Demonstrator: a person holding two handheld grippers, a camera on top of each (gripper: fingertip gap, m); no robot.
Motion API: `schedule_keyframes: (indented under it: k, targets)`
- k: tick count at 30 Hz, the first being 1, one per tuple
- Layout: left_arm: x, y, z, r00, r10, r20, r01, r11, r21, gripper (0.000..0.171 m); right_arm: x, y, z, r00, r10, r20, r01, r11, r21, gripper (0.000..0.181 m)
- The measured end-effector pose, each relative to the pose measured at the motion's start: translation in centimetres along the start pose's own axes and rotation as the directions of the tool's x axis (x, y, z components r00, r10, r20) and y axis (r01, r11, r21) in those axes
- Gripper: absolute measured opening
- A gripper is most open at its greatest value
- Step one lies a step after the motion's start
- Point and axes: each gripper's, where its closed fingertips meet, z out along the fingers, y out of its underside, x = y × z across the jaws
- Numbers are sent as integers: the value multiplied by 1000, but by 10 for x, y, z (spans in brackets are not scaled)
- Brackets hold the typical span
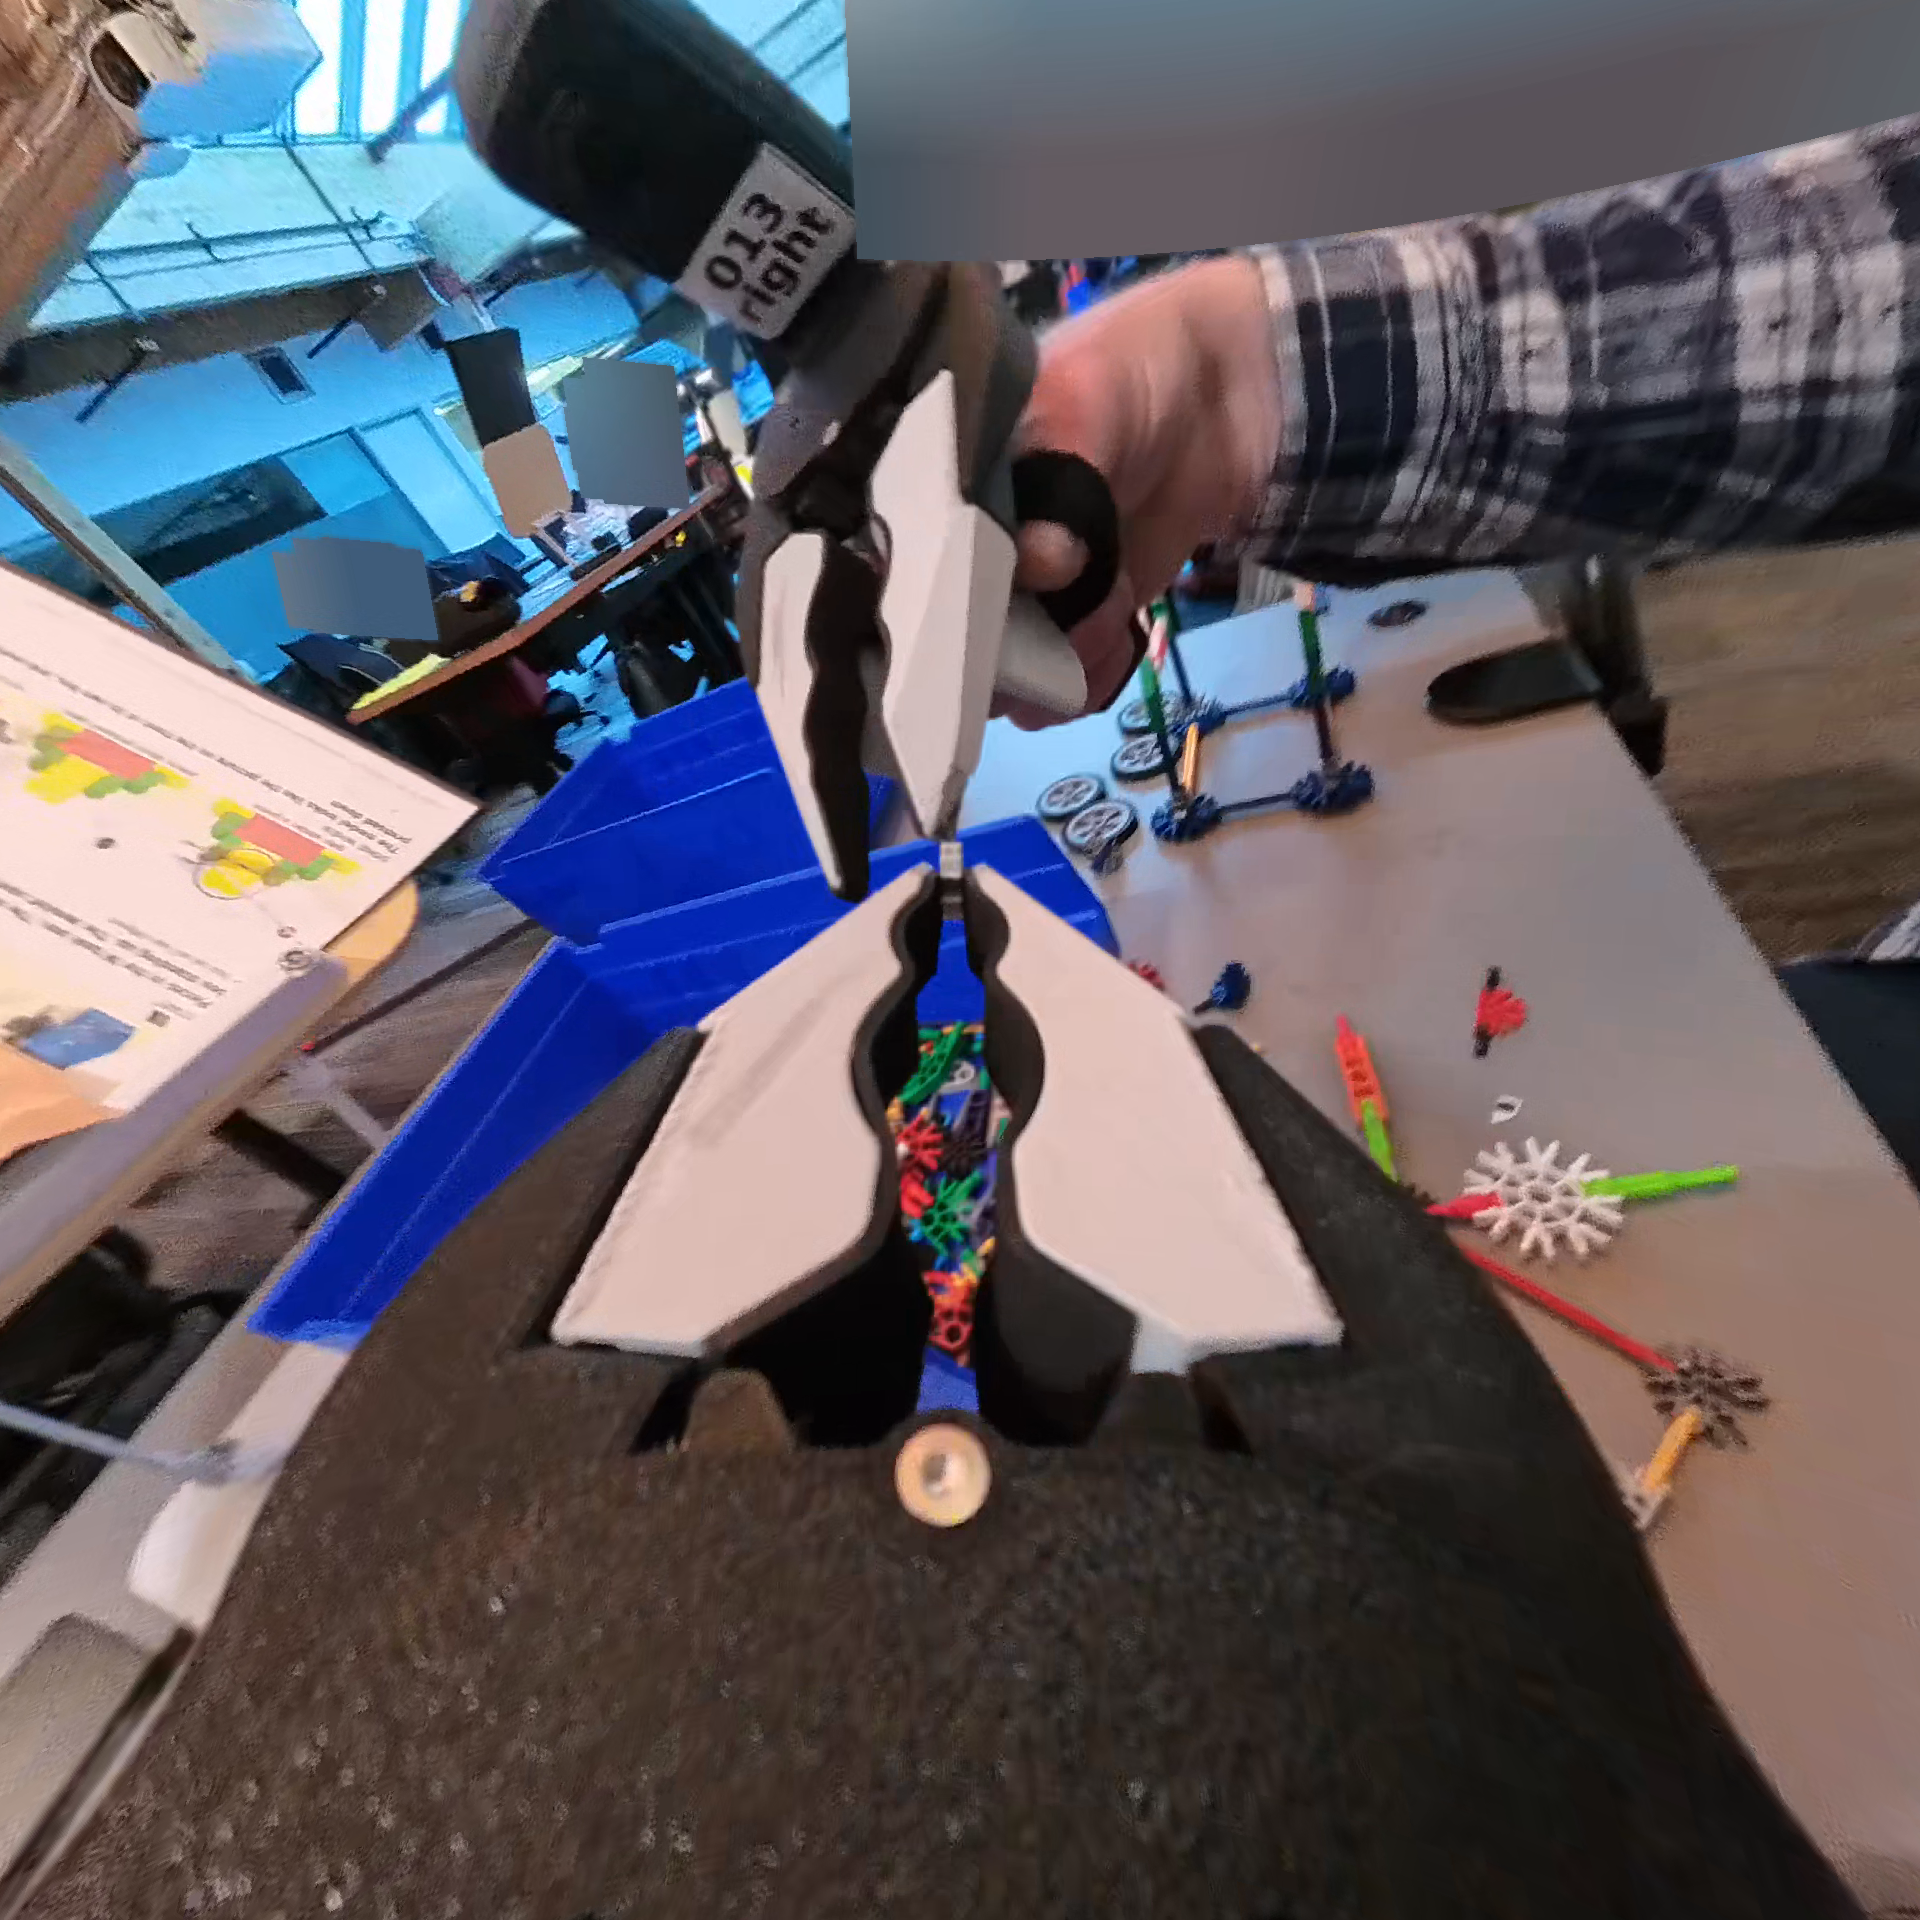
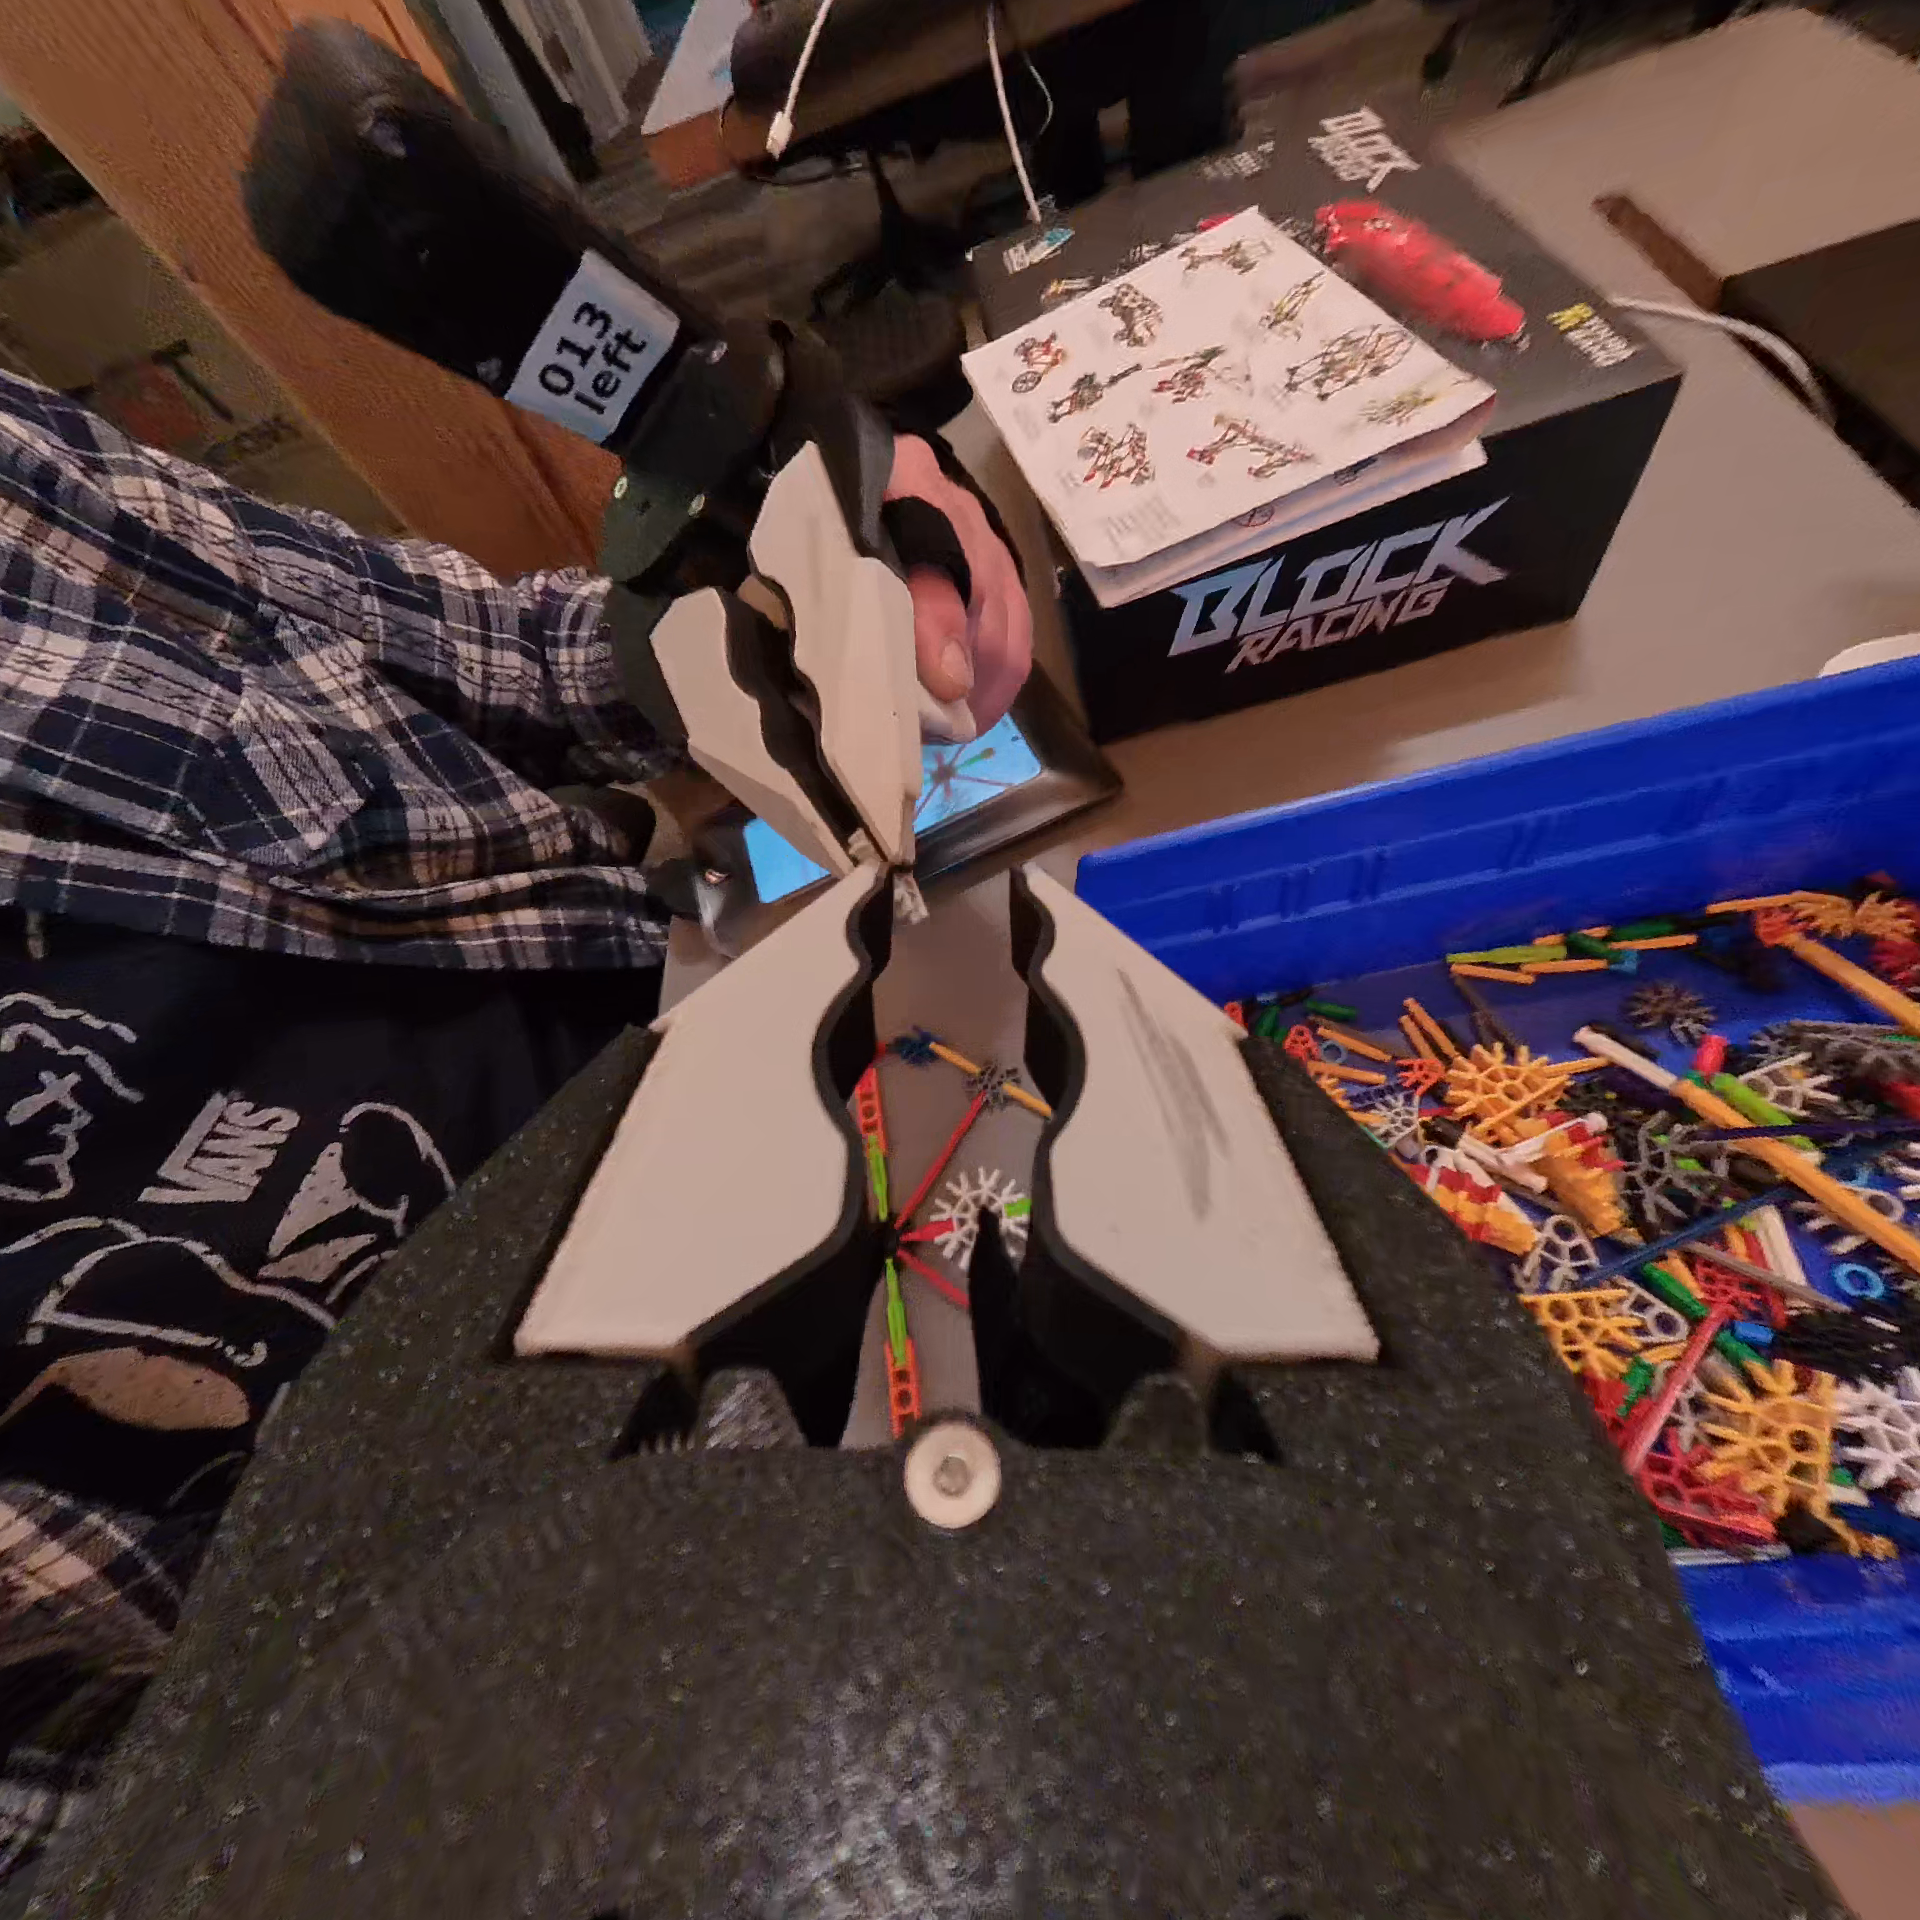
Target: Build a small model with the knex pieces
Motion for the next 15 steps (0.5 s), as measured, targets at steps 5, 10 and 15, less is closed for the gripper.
schedule_keyframes:
  k: [5,10,15]
  targets:
    - [-3,-10,-4,994,-101,-29,103,992,75,1,-10,-3,-3,997,-68,-25,69,997,19,21]
    - [-3,-16,-6,983,-170,-76,178,979,105,2,-18,-5,1,995,-99,-25,100,994,33,13]
    - [1,-19,-6,962,-232,-144,250,961,118,2,-23,-6,1,992,-120,-39,122,992,42,4]
